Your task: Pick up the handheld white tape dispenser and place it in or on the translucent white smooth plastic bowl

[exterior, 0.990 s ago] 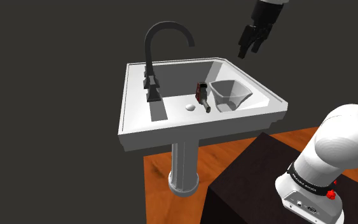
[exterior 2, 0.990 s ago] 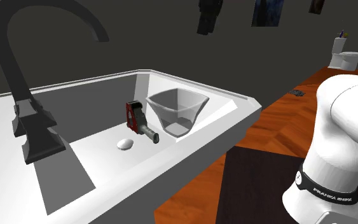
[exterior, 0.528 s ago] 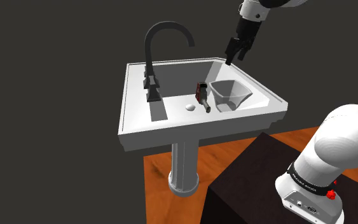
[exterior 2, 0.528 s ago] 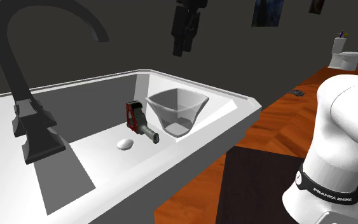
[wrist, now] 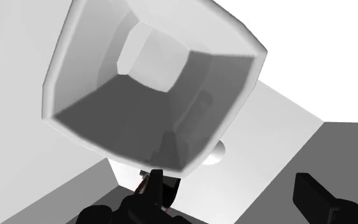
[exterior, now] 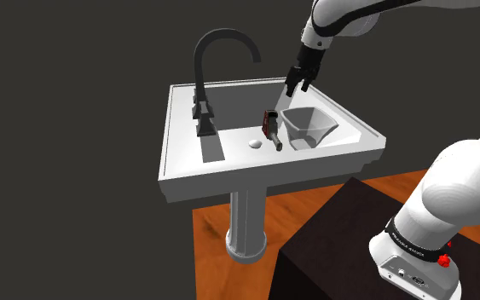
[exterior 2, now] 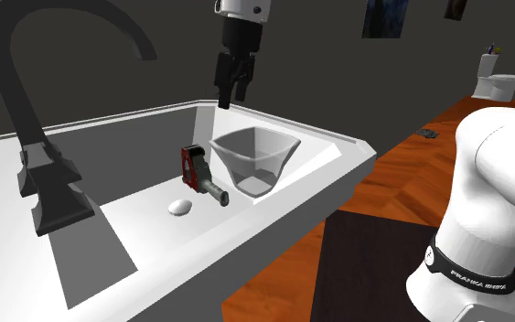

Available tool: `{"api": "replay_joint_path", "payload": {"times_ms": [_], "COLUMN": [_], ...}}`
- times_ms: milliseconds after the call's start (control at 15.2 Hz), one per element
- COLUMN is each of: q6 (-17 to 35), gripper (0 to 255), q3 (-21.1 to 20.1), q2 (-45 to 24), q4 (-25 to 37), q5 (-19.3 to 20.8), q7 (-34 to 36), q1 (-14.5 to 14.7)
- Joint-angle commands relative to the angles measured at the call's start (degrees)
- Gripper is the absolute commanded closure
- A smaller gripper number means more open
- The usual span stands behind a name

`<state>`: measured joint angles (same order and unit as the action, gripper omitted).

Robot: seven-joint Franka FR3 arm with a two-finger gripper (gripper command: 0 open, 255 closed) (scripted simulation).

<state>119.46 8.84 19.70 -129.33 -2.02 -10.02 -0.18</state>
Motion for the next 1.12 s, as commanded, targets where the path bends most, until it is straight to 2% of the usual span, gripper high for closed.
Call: {"api": "replay_joint_path", "payload": {"times_ms": [0, 462, 858, 1056], "q6": [2.0, 7.6, 9.2, 10.4], "gripper": [0, 0, 0, 0], "q3": [1.2, 4.2, 4.4, 4.1], "q2": [-4.0, -19.4, -33.1, -34.7], "q4": [1.8, 10.1, 20.4, 20.7], "q5": [-1.2, -7.9, -14.6, -15.3], "q7": [-1.9, -8.9, -14.8, -15.3], "q1": [0.1, 0.0, -1.9, -2.1]}}
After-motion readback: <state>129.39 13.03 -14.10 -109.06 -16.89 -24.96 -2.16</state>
